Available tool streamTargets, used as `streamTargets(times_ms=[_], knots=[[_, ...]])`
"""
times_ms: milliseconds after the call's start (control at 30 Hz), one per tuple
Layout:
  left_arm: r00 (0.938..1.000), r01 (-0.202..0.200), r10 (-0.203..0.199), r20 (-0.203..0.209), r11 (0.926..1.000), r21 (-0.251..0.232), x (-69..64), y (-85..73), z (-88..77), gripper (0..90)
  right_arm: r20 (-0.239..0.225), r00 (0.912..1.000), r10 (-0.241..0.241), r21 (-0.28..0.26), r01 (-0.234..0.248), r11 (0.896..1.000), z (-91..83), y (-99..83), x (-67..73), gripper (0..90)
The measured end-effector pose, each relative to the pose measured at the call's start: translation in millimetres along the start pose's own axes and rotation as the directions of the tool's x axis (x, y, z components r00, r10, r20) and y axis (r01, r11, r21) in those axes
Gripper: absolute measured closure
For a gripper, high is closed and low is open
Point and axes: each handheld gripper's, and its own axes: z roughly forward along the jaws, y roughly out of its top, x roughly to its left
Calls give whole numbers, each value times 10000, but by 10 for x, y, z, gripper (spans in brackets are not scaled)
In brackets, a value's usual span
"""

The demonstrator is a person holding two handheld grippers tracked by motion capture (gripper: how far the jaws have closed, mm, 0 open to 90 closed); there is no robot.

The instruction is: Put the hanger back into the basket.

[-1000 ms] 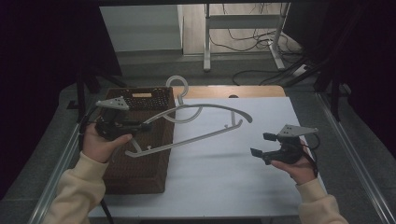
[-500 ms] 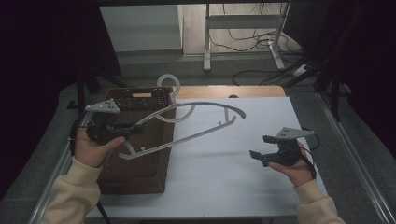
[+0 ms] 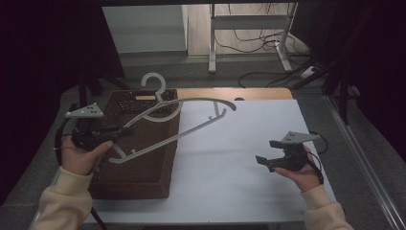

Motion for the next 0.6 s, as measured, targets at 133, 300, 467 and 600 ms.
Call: streamTargets(times_ms=[133, 300, 467, 600], knots=[[9992, 254, -262, -286, 9993, -289, 83, -74, -121, 812, 21, 10000, -13, 50, 13, 10000, 8, -4, -5, 142], [9950, 628, -669, -736, 9964, -568, 211, -173, -243, 812, 19, 10000, -4, 137, 4, 9999, 18, -8, -8, 142], [9896, 1008, -1082, -951, 9917, -803, 335, -277, -290, 812, 19, 10000, 3, 172, -3, 9999, 25, -8, -7, 141], [9858, 1164, -1254, -1121, 9896, -840, 396, -330, -304, 812, 17, 10000, 13, 176, -13, 9998, 28, -10, -12, 140]])
